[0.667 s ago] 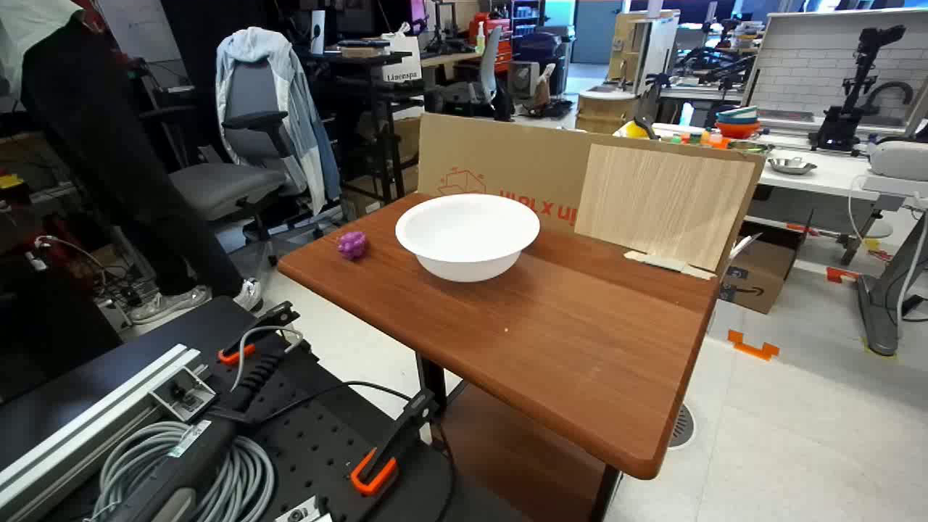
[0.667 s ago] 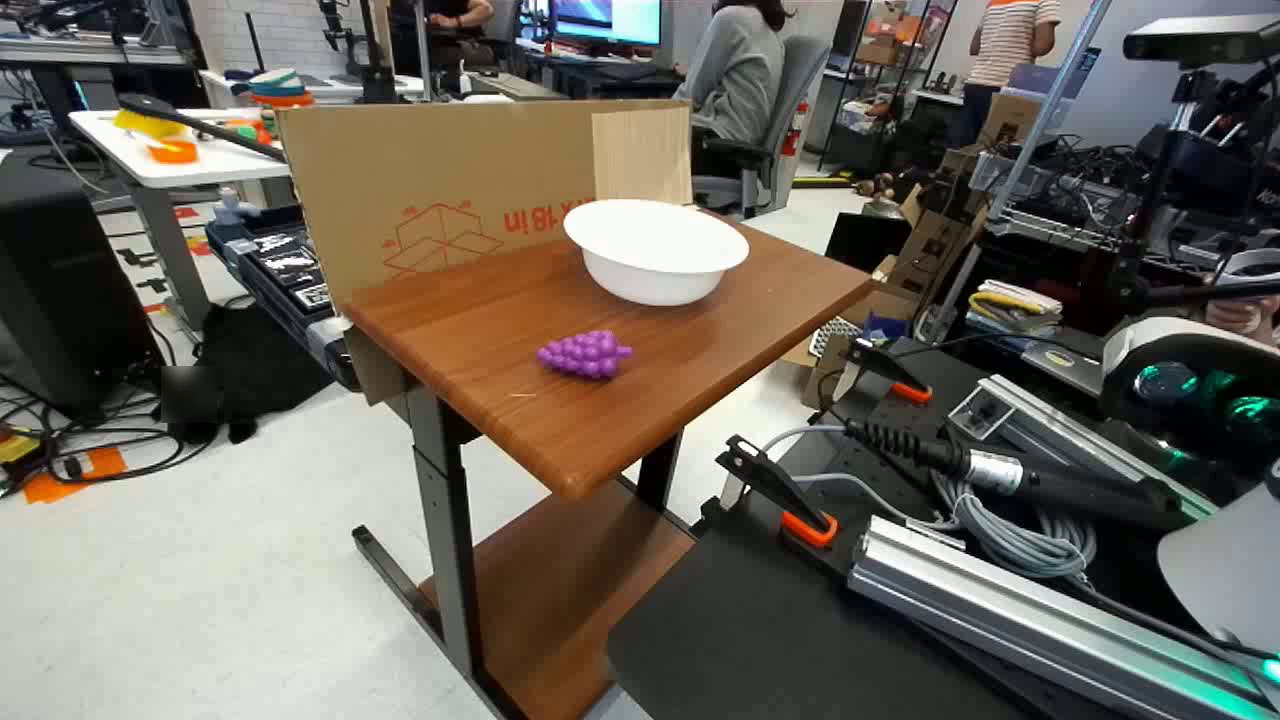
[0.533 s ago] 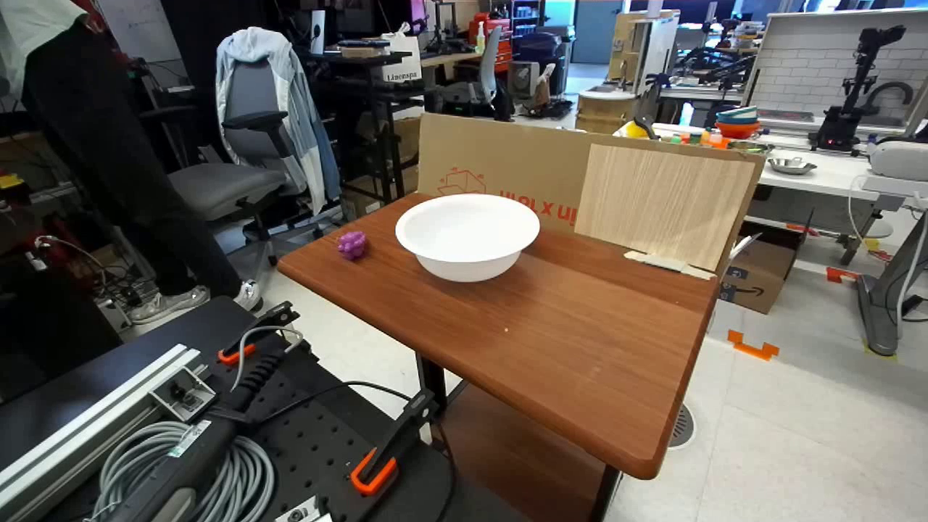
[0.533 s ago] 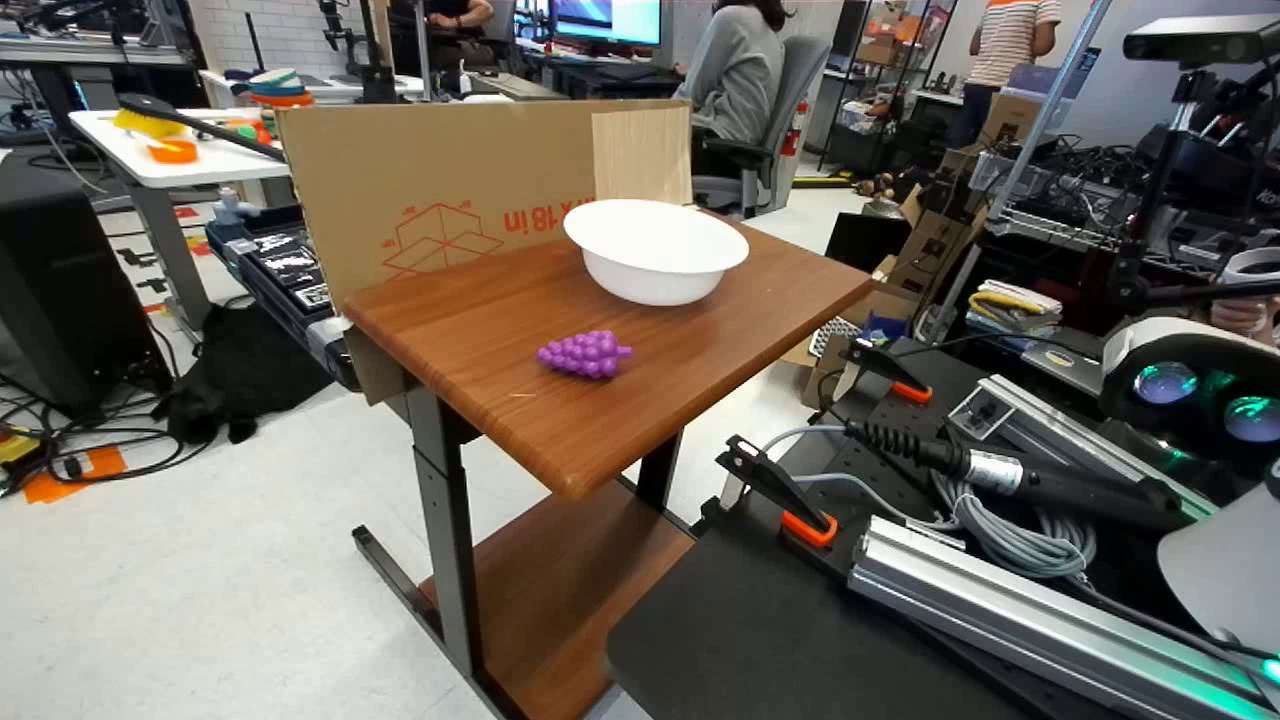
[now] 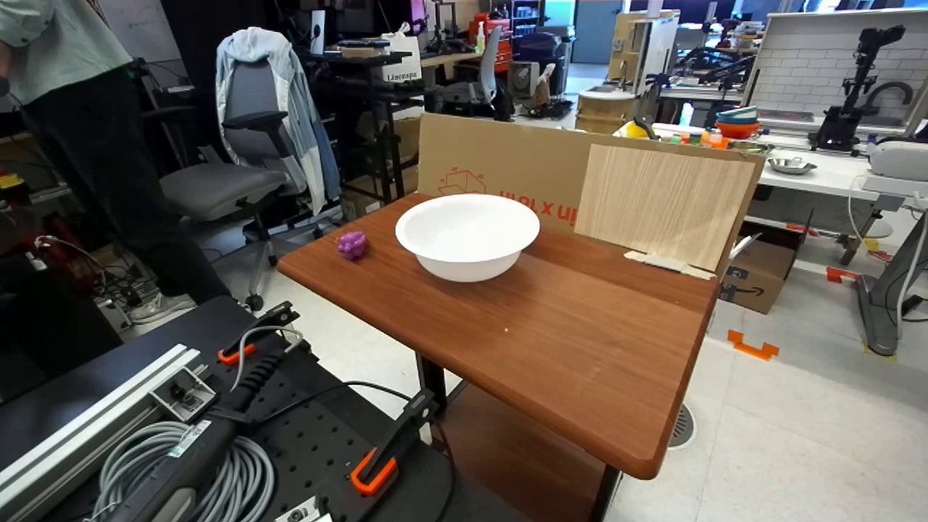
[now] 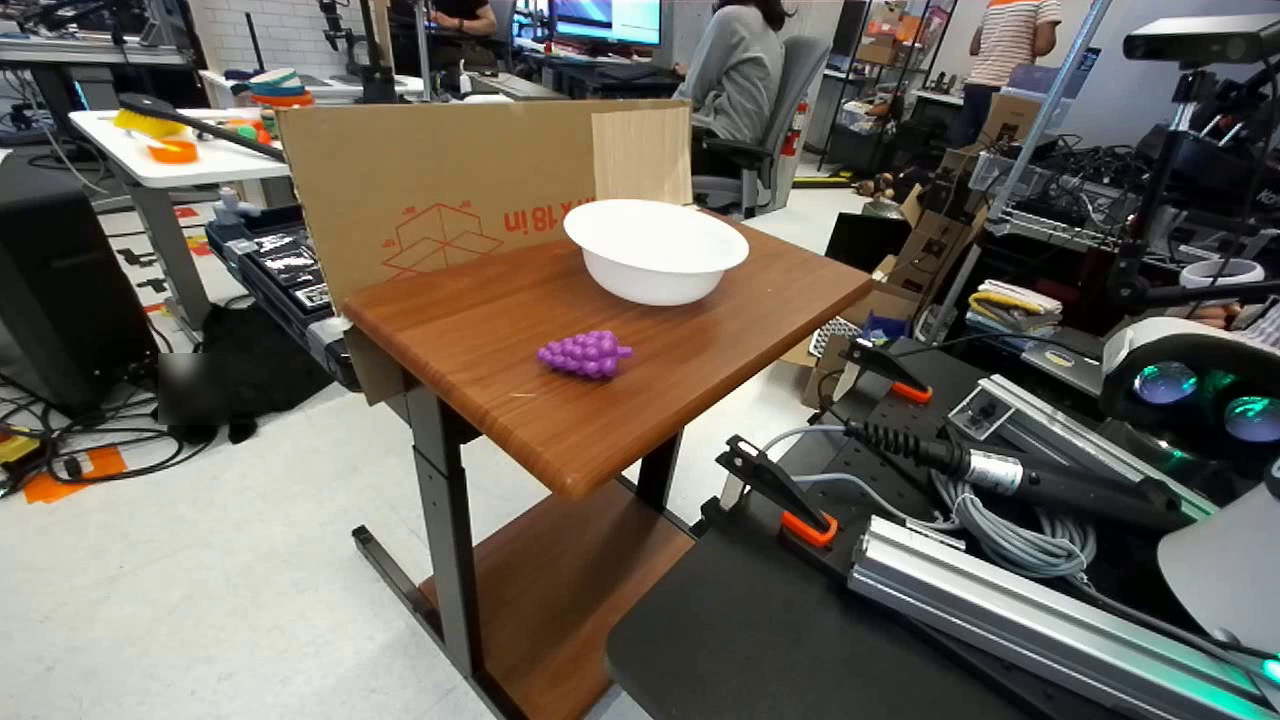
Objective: Take the purple toy from the desk and put it in the bowl
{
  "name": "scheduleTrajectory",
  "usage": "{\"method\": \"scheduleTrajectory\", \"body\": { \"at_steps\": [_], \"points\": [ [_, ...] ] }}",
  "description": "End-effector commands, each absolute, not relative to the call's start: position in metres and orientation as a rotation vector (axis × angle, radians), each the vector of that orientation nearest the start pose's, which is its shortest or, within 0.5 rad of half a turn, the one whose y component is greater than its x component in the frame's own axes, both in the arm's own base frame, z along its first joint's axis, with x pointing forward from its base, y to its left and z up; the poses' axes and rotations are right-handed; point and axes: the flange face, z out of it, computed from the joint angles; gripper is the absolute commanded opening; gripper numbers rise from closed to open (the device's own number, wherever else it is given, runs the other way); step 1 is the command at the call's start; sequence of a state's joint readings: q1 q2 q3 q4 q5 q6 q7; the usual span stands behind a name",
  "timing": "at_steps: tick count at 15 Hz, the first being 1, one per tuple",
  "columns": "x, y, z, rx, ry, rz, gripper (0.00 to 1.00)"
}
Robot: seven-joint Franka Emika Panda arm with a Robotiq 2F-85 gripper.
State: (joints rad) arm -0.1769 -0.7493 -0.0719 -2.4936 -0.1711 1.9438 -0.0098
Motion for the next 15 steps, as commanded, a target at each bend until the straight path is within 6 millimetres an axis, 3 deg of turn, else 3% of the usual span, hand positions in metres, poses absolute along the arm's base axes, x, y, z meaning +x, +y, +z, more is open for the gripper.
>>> {"method": "scheduleTrajectory", "body": {
  "at_steps": [1, 9, 14, 15],
  "points": [
    [0.351, -0.086, 0.548, -3.233, -0.003, -0.270, 1.00],
    [0.413, -0.018, 0.535, -3.108, -0.688, -0.215, 1.00],
    [0.430, 0.022, 0.519, -2.923, -1.113, -0.122, 1.00],
    [0.422, 0.014, 0.517, -3.002, -0.987, -0.137, 1.00]
  ]
}}
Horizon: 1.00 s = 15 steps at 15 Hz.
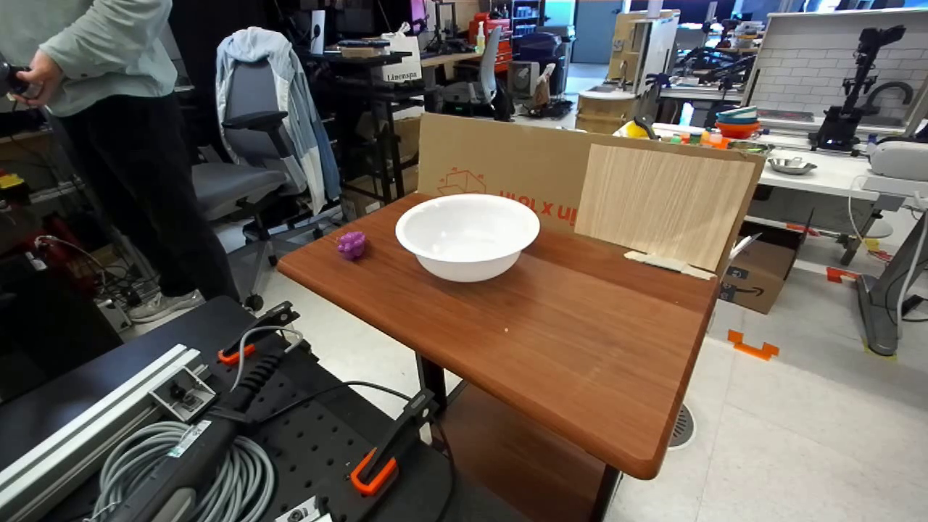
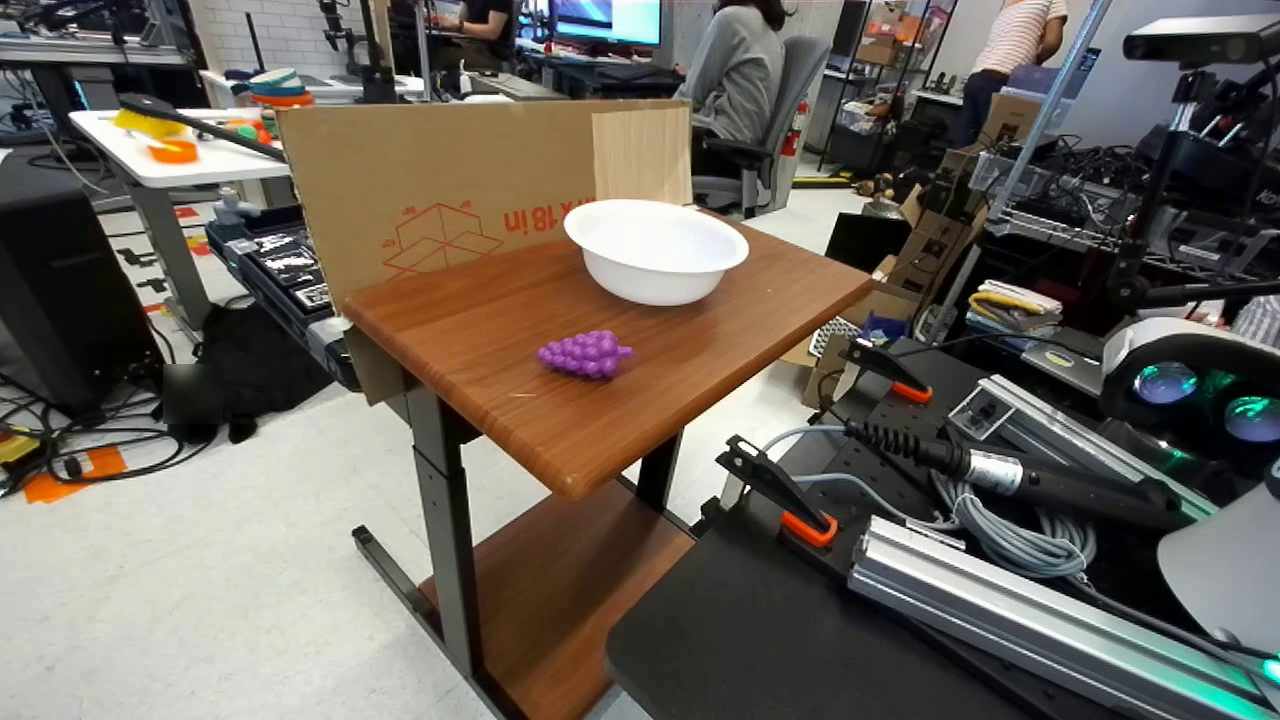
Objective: Take the purple toy from the desk and put it in the bowl
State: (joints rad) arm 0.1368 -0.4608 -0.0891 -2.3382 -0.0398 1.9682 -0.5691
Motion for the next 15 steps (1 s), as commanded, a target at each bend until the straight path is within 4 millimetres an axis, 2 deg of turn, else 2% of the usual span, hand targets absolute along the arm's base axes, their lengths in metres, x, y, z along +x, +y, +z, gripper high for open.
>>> {"method": "scheduleTrajectory", "body": {
  "at_steps": [1, 5, 8, 10, 15],
  "points": [
    [0.423, 0.017, 0.514, -2.992, -1.005, -0.127, 1.00],
    [0.423, 0.016, 0.513, -2.995, -0.998, -0.123, 1.00],
    [0.437, 0.014, 0.500, -2.998, -0.951, -0.125, 1.00],
    [0.448, 0.024, 0.486, -2.980, -0.984, -0.114, 1.00],
    [0.470, 0.061, 0.436, -2.887, -1.004, -0.025, 1.00]
  ]
}}
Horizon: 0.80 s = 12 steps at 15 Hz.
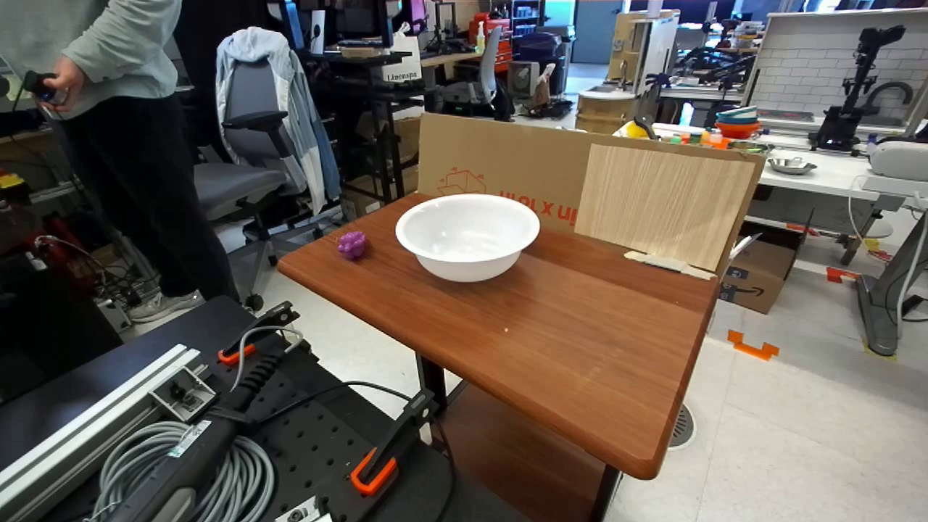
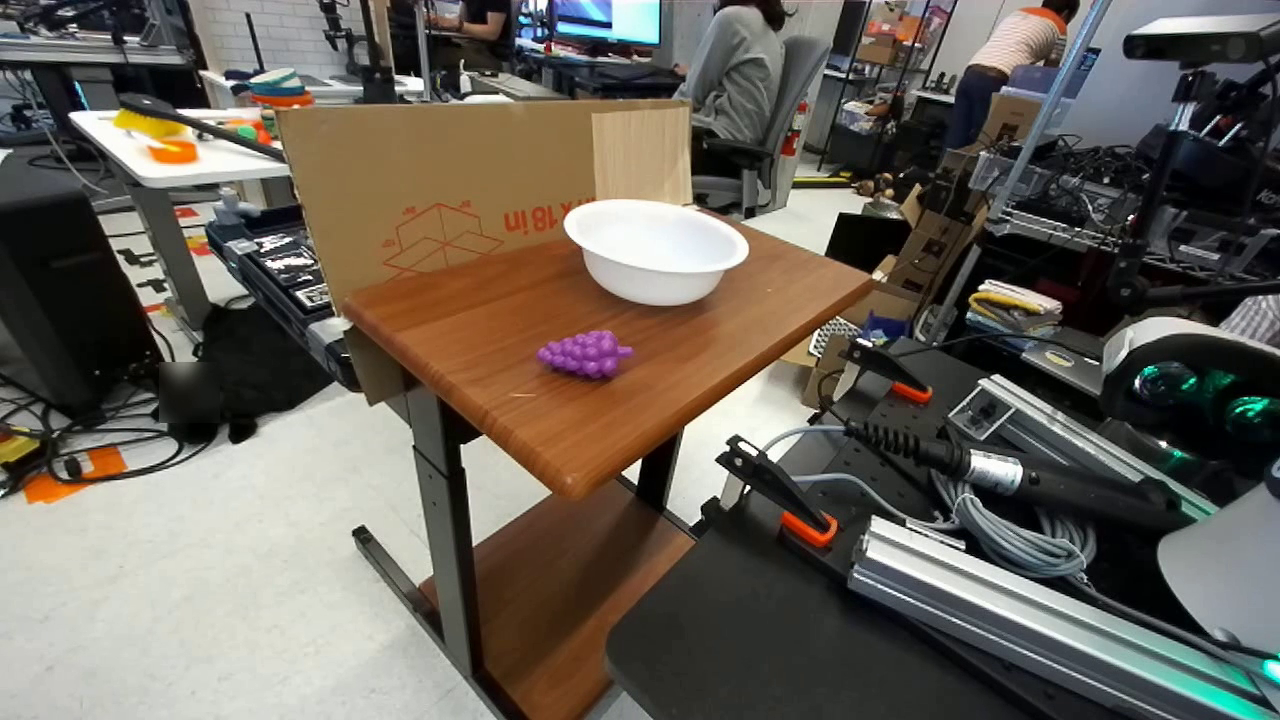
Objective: Take the purple toy from the desk and put it in the bowl
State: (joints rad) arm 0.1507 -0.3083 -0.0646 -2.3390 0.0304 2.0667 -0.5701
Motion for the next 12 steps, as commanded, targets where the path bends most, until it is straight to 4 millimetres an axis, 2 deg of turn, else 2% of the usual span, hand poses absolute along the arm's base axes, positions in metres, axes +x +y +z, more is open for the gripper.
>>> {"method": "scheduleTrajectory", "body": {
  "at_steps": [1, 4, 8, 12],
  "points": [
    [0.473, 0.069, 0.422, -2.885, -1.003, 0.021, 1.00],
    [0.482, 0.092, 0.383, -2.892, -1.024, 0.147, 1.00],
    [0.501, 0.111, 0.334, -2.943, -0.996, 0.267, 1.00],
    [0.527, 0.125, 0.298, -3.036, -0.974, 0.322, 1.00]
  ]
}}
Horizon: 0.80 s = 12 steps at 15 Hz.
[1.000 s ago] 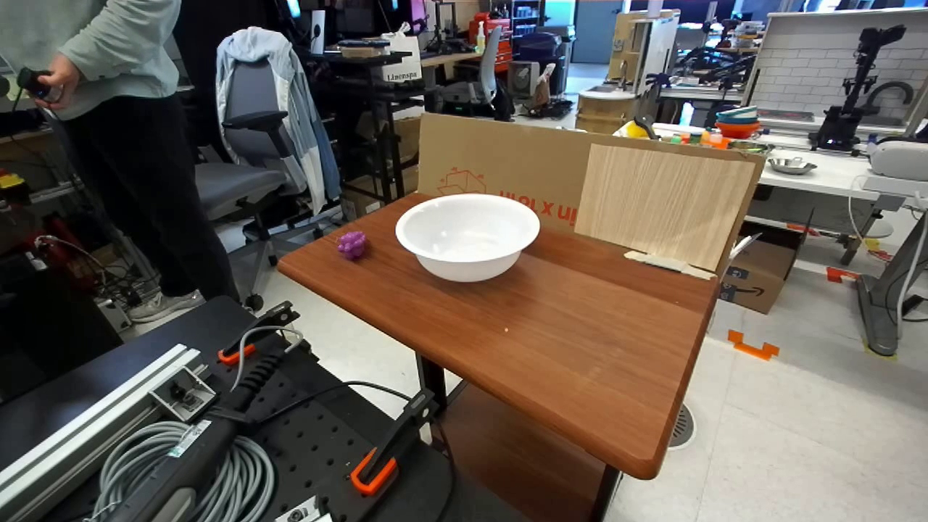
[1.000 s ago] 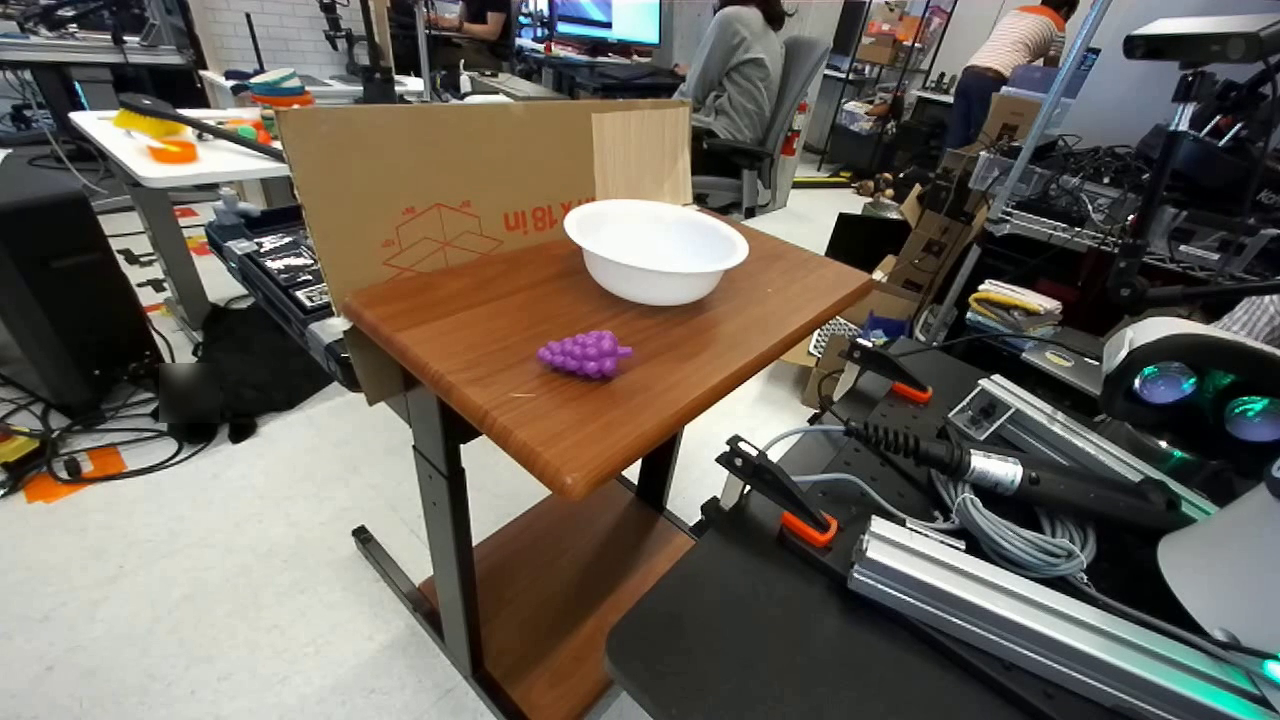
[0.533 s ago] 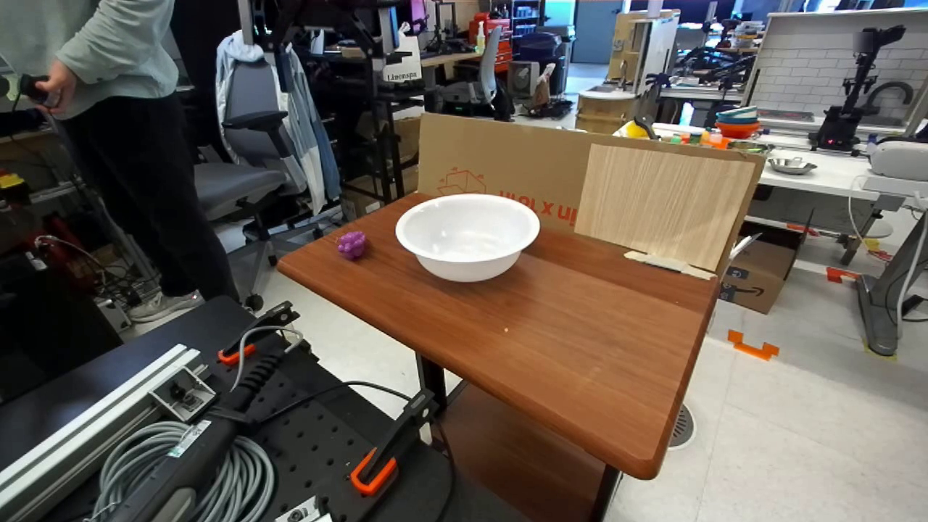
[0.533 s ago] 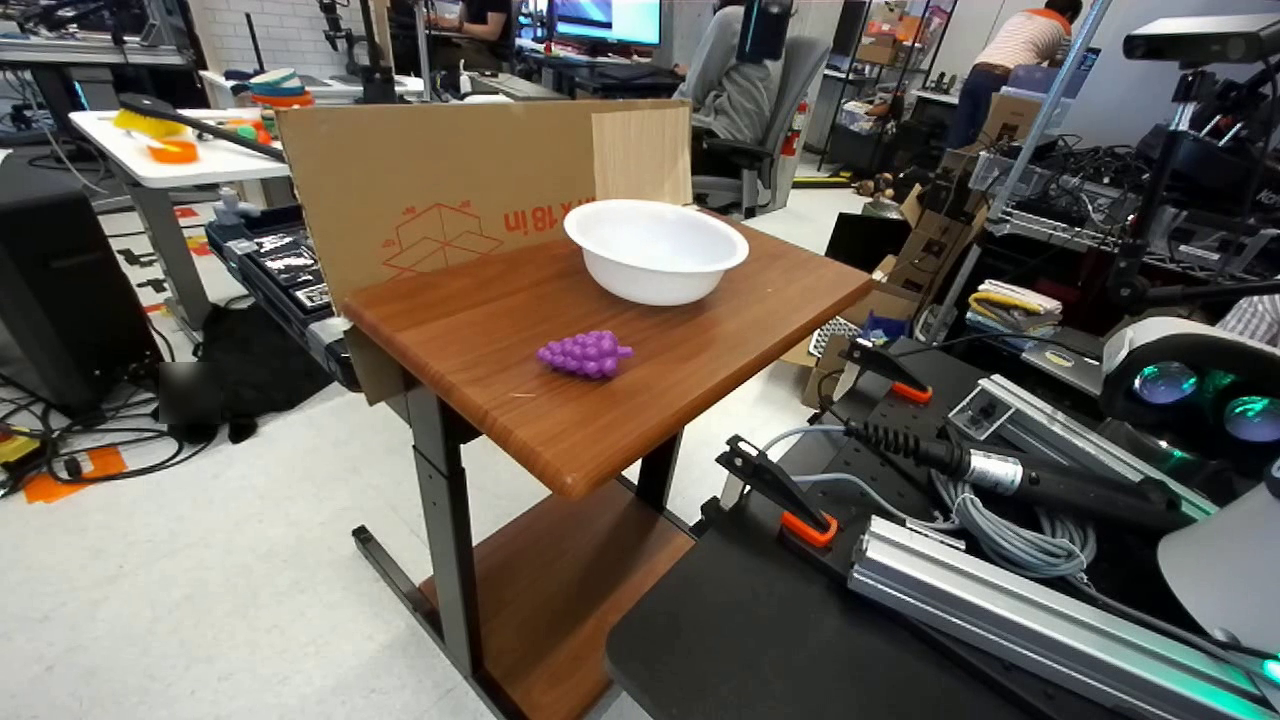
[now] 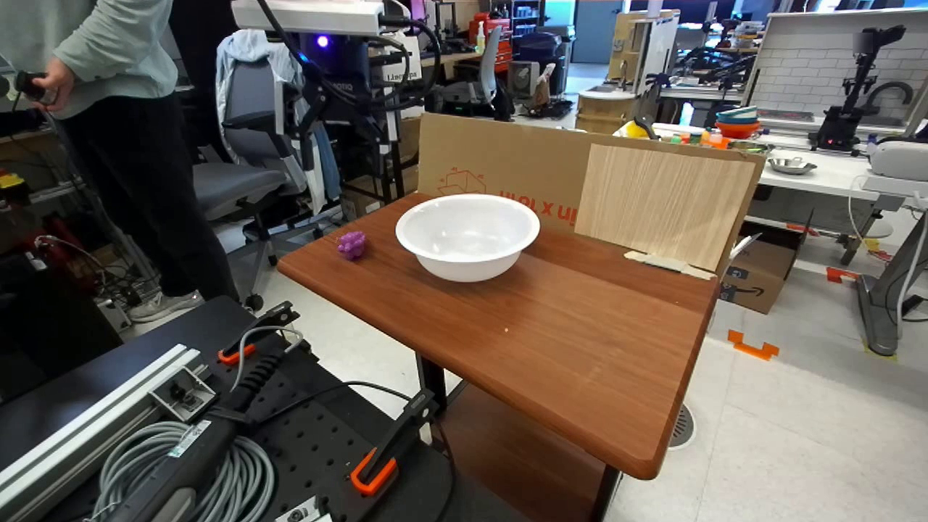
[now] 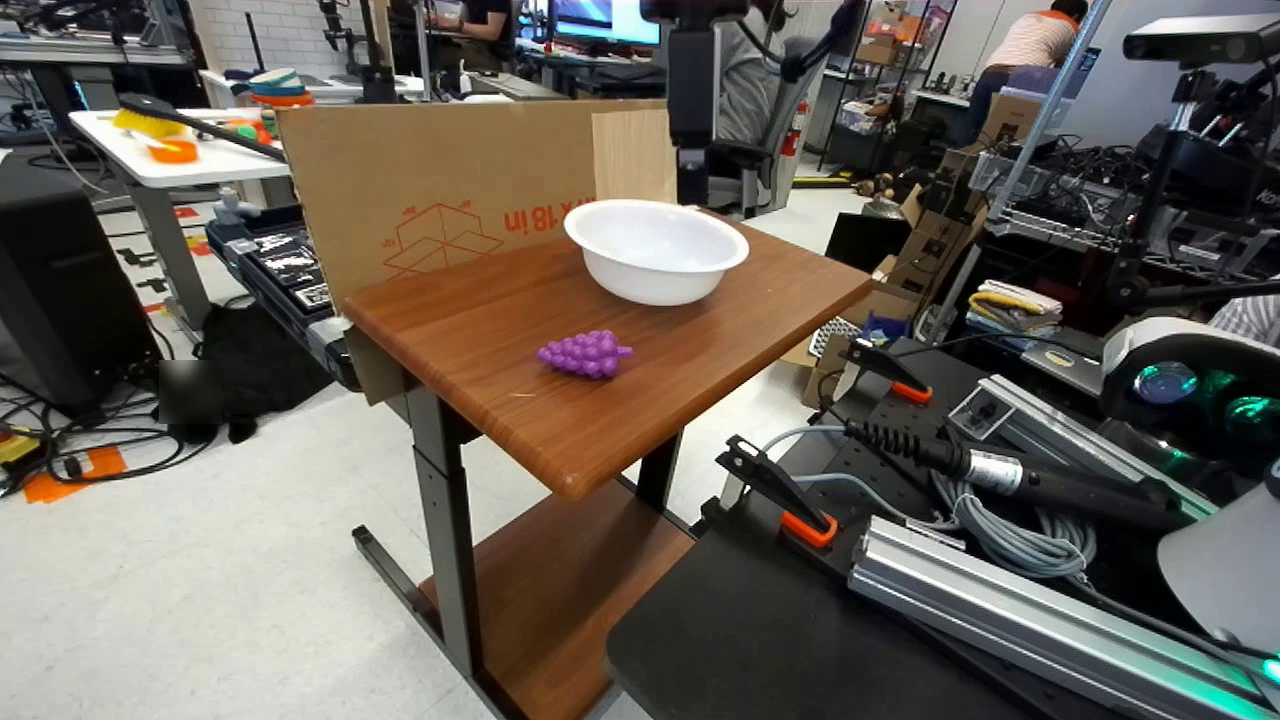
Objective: Take the purple toy from the desk and put it in the bowl
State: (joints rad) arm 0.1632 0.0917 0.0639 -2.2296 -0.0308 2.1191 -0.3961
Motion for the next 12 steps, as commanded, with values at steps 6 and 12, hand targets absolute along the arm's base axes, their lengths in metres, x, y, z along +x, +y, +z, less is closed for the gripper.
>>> {"method": "scheduleTrajectory", "body": {
  "at_steps": [6, 12],
  "points": [
    [0.554, 0.150, 0.267, -3.150, -0.987, 0.364, 1.00],
    [0.554, 0.183, 0.261, -3.176, -1.043, 0.337, 1.00]
  ]
}}
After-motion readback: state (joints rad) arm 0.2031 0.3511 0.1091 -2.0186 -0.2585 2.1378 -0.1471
